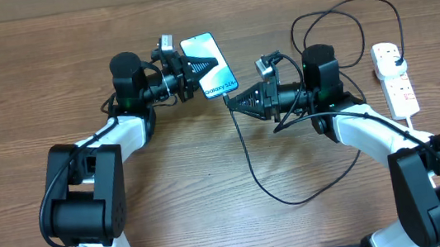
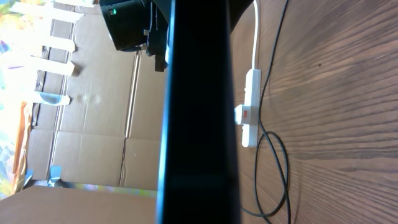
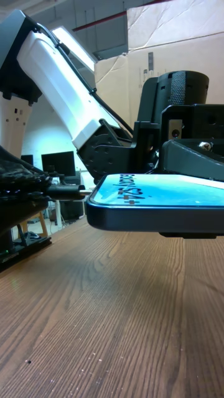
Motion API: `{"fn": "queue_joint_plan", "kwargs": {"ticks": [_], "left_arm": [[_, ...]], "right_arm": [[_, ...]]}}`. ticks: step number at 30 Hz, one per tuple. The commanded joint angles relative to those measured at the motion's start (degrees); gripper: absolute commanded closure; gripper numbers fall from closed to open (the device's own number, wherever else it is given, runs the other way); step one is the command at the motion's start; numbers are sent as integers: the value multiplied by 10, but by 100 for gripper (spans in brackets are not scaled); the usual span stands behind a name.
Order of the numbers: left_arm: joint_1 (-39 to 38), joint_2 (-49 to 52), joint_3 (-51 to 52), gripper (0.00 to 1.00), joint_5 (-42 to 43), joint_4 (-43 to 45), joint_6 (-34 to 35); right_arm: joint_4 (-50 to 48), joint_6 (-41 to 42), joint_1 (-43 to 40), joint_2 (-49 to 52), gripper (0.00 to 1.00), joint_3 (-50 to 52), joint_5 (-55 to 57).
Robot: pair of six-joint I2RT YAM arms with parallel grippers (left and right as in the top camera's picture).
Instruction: Plug charger to phone and switch on socket
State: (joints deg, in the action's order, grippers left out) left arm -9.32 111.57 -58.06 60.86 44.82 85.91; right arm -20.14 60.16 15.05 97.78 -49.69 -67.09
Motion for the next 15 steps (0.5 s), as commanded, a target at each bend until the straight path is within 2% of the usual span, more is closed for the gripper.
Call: {"fn": "queue_joint_plan", "kwargs": {"ticks": [1,15], "left_arm": [[-13,-3,-3,96,41,6,-17],[-13,-3,-3,96,41,6,-17]], "right_arm": [[-3,-2,-2,-12,96,2,19],[-3,-2,-1,-12,96,2,12]]}}
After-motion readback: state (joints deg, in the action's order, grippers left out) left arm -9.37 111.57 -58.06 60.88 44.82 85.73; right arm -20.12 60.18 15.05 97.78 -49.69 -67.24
